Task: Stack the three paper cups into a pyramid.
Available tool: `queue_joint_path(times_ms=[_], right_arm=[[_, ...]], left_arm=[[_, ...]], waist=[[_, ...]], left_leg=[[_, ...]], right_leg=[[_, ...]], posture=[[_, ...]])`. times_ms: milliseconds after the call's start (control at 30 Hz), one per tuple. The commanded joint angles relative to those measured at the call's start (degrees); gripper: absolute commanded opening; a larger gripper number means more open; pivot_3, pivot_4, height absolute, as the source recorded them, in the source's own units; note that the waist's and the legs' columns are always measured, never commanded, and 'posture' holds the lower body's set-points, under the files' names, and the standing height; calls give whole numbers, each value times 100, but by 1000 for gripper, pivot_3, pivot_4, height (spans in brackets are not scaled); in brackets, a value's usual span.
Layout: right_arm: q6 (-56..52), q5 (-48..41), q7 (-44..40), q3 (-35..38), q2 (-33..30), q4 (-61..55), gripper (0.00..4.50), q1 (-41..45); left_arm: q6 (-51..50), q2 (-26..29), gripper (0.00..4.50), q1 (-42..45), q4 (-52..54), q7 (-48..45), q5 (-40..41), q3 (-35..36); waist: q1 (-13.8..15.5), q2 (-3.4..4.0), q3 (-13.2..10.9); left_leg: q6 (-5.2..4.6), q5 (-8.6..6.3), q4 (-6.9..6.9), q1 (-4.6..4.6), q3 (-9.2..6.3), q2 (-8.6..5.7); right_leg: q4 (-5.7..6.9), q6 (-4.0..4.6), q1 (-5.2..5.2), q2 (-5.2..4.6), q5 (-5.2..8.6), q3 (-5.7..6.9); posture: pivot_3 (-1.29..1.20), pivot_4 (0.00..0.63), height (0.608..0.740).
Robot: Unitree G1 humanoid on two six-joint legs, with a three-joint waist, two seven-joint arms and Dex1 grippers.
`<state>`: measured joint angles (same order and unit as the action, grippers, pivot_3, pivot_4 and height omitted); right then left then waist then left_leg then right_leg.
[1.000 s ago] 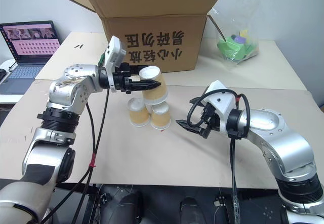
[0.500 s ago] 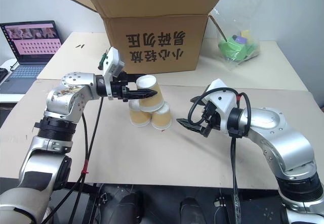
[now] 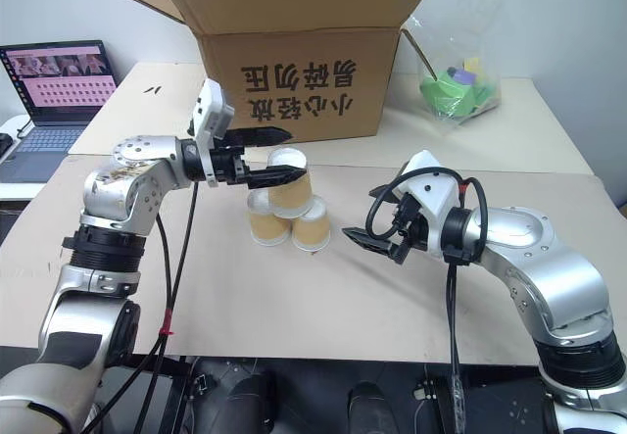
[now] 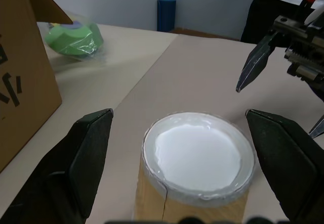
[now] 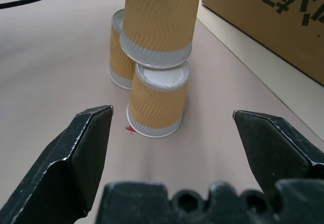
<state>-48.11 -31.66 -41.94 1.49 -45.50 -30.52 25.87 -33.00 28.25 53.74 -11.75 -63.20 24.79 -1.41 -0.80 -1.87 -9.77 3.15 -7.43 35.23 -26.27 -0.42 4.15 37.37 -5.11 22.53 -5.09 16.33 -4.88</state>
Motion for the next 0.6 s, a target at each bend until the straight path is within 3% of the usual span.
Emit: queue_joint_path(times_ms=[33, 200, 333, 600], right_arm=[[204, 18, -83, 66, -14, -2, 4500, 167], [263, 50, -131, 30, 16, 130, 4500, 240], [326, 312, 132, 152, 38, 510, 4500, 167], [685, 1327, 1004, 432, -4, 1829, 4500, 37]], left_arm=[[-799, 124, 4478, 493, 602, 308, 702, 598], [-1703, 189, 4478, 587, 1095, 1506, 1281, 1533], [-1119, 254, 4478, -455, 1467, 3165, 182, 1891], [-383, -336, 4478, -3016, 2336, 5658, -1049, 3050]], waist=[[0, 0, 0], [-26, 0, 0], [-55, 7, 4], [7, -9, -4]], left_leg=[[0, 0, 1, 0, 0, 0], [0, 0, 3, 3, -2, -2], [0, 0, 2, 33, -2, -3], [1, -1, 5, 29, 1, -12]], right_leg=[[2, -1, 0, 0, 0, 0], [16, -7, 1, -2, 5, -1], [25, -6, -18, -2, 4, -6], [24, -3, -18, -11, 3, -8]], posture=[[0, 150, 705], [0, 150, 705], [0, 150, 705], [0, 150, 705]])
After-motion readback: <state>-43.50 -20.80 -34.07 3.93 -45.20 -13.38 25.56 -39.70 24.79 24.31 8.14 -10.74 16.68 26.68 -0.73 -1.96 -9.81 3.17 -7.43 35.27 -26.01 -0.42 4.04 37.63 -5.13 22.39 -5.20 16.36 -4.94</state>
